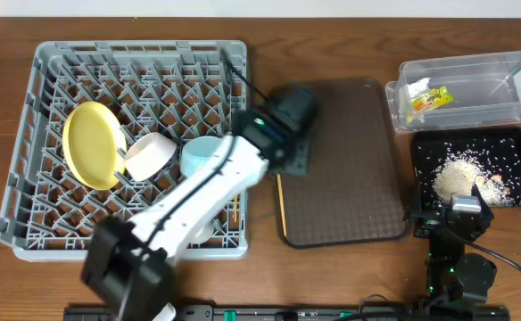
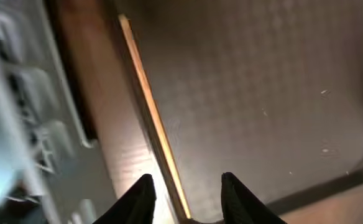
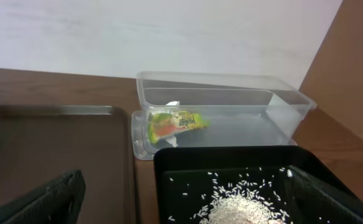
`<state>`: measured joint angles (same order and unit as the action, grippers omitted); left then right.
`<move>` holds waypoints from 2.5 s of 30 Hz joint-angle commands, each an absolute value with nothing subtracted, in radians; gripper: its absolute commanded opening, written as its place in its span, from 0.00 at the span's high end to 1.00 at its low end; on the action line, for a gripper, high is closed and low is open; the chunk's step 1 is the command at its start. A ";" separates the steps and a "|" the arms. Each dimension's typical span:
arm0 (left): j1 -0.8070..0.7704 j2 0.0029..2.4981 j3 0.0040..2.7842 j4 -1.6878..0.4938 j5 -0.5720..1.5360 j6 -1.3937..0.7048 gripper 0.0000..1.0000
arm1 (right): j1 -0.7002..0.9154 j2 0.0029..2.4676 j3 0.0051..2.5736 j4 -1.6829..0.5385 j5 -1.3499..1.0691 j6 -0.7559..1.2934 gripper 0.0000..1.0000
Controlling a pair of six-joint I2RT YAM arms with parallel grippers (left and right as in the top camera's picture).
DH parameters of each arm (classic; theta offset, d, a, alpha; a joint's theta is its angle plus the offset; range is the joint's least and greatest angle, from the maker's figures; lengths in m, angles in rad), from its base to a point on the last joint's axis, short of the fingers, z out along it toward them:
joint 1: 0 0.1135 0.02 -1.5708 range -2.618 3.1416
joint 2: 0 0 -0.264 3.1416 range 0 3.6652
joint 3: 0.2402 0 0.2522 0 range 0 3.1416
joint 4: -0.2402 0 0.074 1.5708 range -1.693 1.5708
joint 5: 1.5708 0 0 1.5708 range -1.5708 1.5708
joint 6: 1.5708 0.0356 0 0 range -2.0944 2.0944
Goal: Sort waste into correct bins and load items into the dishwasher
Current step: 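Close the left gripper on the chopsticks and lift them, then carry the chopsticks into the rack and stand them upright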
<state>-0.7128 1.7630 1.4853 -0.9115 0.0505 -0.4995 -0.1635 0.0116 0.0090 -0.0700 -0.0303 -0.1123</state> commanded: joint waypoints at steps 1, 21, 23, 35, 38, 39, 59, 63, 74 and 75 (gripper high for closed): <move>-0.710 1.864 1.481 -0.904 -0.011 -0.617 0.64 | -0.176 0.005 0.005 -0.071 -0.031 -0.102 0.01; -0.708 2.149 1.481 -0.815 0.047 -0.614 0.81 | -0.176 0.005 0.005 -0.071 -0.031 -0.102 0.01; -0.708 2.148 1.482 -0.797 0.113 -0.567 0.91 | -0.176 0.005 0.005 -0.071 -0.031 -0.102 0.01; -0.678 1.917 1.701 -1.067 0.089 -0.330 0.94 | -0.176 0.005 0.005 -0.071 -0.031 -0.102 0.01; -0.661 1.810 1.710 -1.112 -0.067 -0.325 0.94 | -0.176 0.005 0.005 -0.071 -0.031 -0.102 0.01; -0.651 1.780 1.710 -1.123 -0.109 -0.325 0.94 | -0.176 0.005 0.005 -0.071 -0.031 -0.102 0.01; -0.456 1.811 1.633 -1.084 -0.107 -0.323 0.94 | -0.176 0.005 0.005 -0.071 -0.031 -0.102 0.01; -0.456 1.811 1.633 -1.087 -0.056 -0.332 0.94 | -0.176 0.005 0.005 -0.071 -0.031 -0.102 0.01; -0.449 1.850 1.568 -1.029 -0.073 -0.364 0.94 | -0.176 0.005 0.005 -0.071 -0.031 -0.102 0.01; -0.448 1.855 1.565 -1.030 -0.073 -0.364 0.94 | -0.176 0.005 0.005 -0.071 -0.031 -0.102 0.01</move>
<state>-0.4580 1.8244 1.5921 -1.0275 -0.0738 -0.3450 -0.1635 0.0116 0.0090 -0.0700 -0.0299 -0.1123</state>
